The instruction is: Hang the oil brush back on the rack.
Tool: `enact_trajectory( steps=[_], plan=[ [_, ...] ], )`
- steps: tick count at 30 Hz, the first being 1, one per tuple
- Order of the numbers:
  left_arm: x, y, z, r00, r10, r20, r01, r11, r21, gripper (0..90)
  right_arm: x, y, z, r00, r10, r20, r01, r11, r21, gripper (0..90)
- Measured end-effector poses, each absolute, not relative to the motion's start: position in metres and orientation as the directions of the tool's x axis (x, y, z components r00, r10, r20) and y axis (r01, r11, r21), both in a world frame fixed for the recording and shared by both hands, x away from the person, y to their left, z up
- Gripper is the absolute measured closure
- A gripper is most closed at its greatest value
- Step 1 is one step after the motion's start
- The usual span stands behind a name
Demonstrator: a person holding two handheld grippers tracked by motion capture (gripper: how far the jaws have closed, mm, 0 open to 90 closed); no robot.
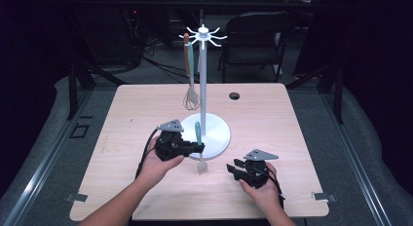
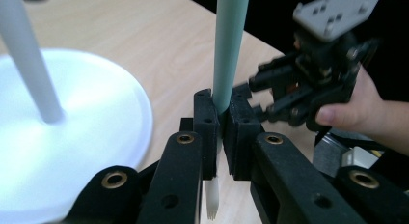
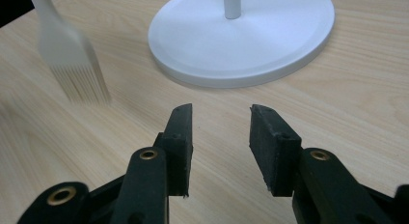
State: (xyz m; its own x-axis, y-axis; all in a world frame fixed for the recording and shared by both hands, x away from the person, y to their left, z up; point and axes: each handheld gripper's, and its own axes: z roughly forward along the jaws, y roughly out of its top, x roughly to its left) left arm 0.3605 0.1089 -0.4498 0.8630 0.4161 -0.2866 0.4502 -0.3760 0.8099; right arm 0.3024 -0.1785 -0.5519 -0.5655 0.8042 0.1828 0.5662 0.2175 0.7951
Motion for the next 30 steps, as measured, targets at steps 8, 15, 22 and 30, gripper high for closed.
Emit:
enact_trajectory(
  steps=[8, 15, 22, 30],
  plan=[
    [0.378, 0.109, -0.398, 0.886, 0.404, -0.227, 0.390, -0.387, 0.835, 85.0, 0.304, -0.177, -0.556, -0.574, 0.802, 0.163, 0.570, 0.248, 0.783, 58.1],
    [0.395, 0.105, -0.365, 0.895, 0.399, -0.198, 0.367, -0.410, 0.835, 85.0, 0.304, -0.175, -0.558, -0.582, 0.798, 0.154, 0.563, 0.260, 0.784, 57.2],
    [0.406, 0.099, -0.337, 0.898, 0.403, -0.174, 0.349, -0.417, 0.839, 85.1, 0.305, -0.175, -0.560, -0.579, 0.798, 0.164, 0.569, 0.252, 0.783, 56.9],
    [0.415, 0.092, -0.312, 0.899, 0.404, -0.170, 0.348, -0.423, 0.837, 85.0, 0.305, -0.173, -0.561, -0.588, 0.793, 0.162, 0.566, 0.261, 0.782, 57.0]
  ],
)
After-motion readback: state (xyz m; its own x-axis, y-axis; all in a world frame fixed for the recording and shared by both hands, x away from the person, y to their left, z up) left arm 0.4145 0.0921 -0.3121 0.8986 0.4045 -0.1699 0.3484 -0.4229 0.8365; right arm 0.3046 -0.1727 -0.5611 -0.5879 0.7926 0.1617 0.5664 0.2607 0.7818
